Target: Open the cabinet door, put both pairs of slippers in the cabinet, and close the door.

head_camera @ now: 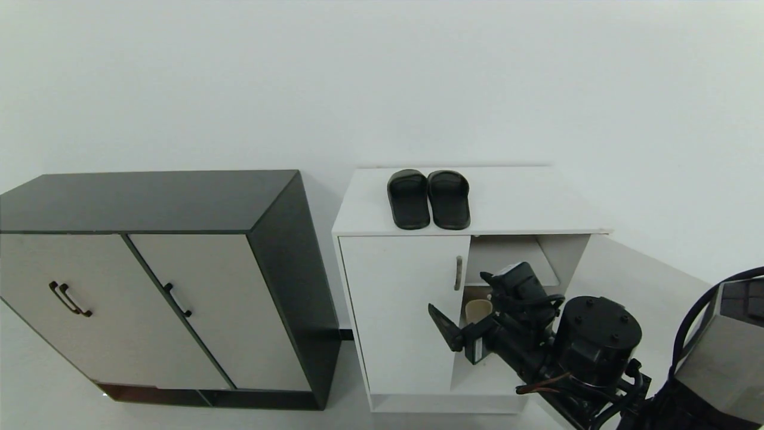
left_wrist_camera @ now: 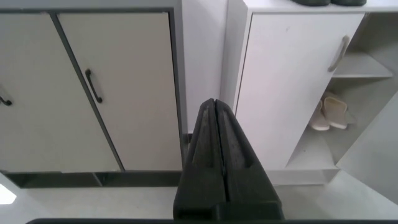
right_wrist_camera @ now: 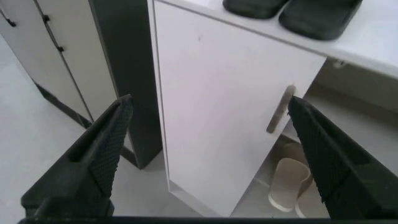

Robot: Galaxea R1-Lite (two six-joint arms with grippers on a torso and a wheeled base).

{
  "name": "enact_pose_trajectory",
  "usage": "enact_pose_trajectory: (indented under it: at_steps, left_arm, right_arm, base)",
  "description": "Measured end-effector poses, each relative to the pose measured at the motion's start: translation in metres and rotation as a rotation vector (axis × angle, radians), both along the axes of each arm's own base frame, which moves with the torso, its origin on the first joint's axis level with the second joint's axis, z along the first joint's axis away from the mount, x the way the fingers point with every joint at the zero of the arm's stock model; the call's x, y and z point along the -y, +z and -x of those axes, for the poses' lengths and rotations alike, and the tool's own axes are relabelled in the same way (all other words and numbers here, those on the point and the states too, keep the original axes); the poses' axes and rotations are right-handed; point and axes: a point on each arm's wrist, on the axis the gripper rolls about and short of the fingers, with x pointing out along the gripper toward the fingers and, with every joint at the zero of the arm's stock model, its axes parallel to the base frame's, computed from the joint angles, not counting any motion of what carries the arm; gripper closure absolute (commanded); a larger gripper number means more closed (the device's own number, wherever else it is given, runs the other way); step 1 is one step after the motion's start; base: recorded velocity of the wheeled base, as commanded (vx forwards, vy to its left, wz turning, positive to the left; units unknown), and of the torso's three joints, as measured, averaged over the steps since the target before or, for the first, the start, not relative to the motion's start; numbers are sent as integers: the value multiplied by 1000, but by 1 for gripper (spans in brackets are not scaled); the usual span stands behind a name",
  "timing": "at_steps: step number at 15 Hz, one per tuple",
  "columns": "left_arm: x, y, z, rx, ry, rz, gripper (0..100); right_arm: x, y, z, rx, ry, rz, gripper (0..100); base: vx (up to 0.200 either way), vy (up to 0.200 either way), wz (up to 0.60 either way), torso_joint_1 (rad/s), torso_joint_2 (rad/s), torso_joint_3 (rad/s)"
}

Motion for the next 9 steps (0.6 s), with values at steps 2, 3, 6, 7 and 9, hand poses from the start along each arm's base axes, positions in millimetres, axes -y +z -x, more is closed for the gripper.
enact_pose_trajectory:
  at_steps: [2,3,6,7,9]
  left_arm:
    - [0,0,0,0,0,0,100]
    - [0,0,0,0,0,0,100]
    - [0,0,0,-1,0,0,100]
    - [0,0,0,0,0,0,100]
    - [0,0,0,-1,0,0,100]
  right_arm:
    - [1,-1,1,-1,4,8,0]
    - [1,-1,1,2,6,12,0]
    - [1,2,0,18,-13,18,0]
    - [0,3,-1,12,-30,21,0]
    - [-2,-1,-2,-119,-75,84,0]
  base:
    - [0,0,0,110,-286,-110]
    - [0,0,0,0,0,0]
    - [0,0,0,0,0,0]
    - [0,0,0,0,0,0]
    - [0,0,0,0,0,0]
